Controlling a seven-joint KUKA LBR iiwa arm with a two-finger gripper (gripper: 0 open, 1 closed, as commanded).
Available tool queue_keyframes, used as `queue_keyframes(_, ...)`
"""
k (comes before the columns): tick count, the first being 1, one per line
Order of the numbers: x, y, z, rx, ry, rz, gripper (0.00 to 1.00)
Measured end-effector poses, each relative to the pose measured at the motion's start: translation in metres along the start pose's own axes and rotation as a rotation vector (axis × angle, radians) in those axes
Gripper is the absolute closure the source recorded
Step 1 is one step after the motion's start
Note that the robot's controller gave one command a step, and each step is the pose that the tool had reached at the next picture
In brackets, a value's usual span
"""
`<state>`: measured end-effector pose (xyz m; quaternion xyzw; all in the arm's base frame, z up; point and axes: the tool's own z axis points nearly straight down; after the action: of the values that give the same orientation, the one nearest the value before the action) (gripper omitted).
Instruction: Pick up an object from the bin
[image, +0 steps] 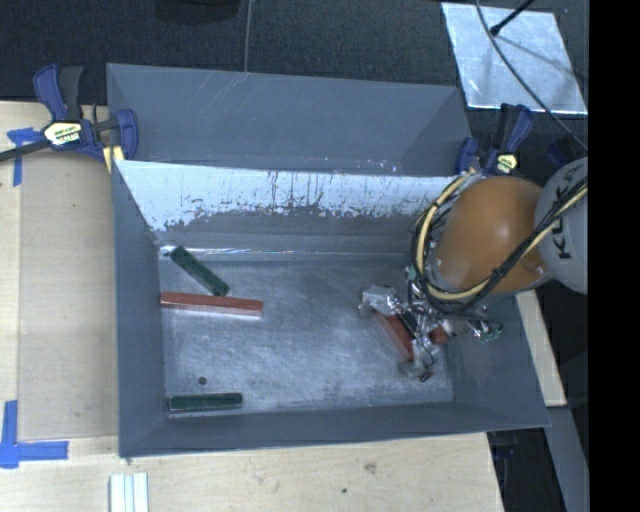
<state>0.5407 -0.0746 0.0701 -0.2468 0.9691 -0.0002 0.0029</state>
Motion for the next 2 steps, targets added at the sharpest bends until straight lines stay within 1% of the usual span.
queue_keyframes(1, 0.0, -0.001, 0.0, 0.0, 0.0, 0.004, 1.0)
queue_keyframes(2, 0.032, 0.038, -0.057, -0.002, 0.004, -0.249, 1.0)
